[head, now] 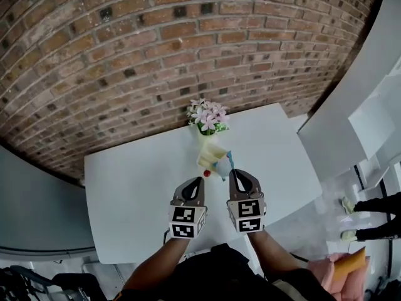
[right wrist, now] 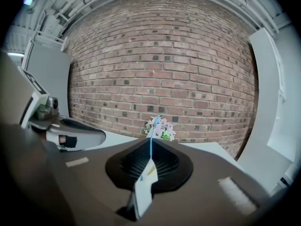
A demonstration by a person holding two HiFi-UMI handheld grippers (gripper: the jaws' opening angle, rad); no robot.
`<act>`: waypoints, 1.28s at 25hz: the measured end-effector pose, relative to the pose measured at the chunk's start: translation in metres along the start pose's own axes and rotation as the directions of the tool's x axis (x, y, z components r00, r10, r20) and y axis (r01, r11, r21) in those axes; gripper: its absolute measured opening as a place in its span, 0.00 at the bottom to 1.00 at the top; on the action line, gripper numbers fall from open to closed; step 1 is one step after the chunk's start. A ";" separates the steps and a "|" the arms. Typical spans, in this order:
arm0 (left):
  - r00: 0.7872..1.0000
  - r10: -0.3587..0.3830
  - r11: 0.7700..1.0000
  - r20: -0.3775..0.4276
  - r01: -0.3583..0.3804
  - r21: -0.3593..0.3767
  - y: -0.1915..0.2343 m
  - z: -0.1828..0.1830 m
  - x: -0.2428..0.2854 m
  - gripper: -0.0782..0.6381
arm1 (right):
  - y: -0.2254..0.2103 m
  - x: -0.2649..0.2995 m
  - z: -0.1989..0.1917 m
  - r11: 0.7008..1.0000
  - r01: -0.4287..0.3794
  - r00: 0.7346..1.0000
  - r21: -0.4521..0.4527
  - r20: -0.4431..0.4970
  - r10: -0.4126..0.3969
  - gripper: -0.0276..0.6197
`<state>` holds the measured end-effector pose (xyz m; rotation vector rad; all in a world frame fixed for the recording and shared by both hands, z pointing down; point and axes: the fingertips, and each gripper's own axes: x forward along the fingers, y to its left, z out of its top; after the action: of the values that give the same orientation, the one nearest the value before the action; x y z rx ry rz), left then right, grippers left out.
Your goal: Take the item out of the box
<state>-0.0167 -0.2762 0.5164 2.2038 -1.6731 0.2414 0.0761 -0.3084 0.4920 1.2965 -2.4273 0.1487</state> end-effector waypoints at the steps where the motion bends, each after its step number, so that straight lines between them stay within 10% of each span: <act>1: 1.000 -0.003 1.000 0.002 0.003 0.002 -0.001 0.000 -0.007 0.12 | 0.005 -0.007 -0.001 1.000 0.001 1.000 0.005 0.001 -0.001 0.05; 32: 0.969 -0.241 0.964 0.063 0.231 0.133 -0.037 -0.008 -0.176 0.12 | 0.135 -0.148 -0.020 0.980 0.137 0.991 0.142 -0.019 -0.136 0.05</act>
<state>-0.0303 -0.1074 0.4559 2.5102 -1.4496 0.2031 0.0449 -0.1111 0.4653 1.5160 -2.3472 0.2954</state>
